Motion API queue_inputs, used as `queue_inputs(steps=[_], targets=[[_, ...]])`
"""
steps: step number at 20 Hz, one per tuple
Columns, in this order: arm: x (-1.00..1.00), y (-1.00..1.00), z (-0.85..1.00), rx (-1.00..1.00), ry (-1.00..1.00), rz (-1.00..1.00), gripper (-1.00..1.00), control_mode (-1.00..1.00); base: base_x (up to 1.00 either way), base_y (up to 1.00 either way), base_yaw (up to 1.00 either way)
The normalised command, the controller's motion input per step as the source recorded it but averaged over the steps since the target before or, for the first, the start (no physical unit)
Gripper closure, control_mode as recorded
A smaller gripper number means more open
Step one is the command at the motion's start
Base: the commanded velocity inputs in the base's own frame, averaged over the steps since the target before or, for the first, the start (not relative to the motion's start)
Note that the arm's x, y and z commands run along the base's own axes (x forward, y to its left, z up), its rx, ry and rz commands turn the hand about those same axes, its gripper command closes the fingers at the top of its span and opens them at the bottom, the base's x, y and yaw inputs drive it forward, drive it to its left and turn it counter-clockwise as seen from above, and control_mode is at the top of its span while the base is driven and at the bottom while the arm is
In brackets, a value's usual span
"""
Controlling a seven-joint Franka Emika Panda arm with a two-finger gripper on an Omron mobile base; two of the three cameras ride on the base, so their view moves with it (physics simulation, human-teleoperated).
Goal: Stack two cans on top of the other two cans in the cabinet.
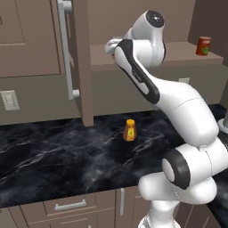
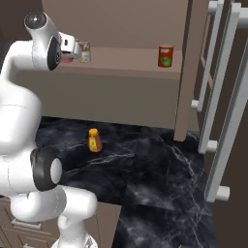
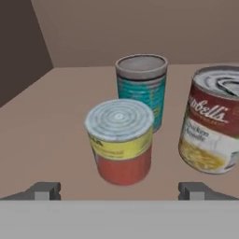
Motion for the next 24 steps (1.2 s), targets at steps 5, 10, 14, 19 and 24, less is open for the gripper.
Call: queue_inputs(steps=[5,10,14,19,24], targets=[[0.22,0.05,-0.09,0.00,0.00,0.00,-1.00,-1.00,0.00,0.00,0.00],[0.21,0.04,-0.09,0.00,0.00,0.00,-1.00,-1.00,0.00,0.00,0.00],[0.15,0.03,-0.05,0.00,0.00,0.00,-1.00,-1.00,0.00,0.00,0.00],[0.13,0.03,-0.07,0.00,0.00,0.00,-1.00,-1.00,0.00,0.00,0.00],[0.11,0.04,-0.03,0.00,0.00,0.00,-1.00,-1.00,0.00,0.00,0.00]])
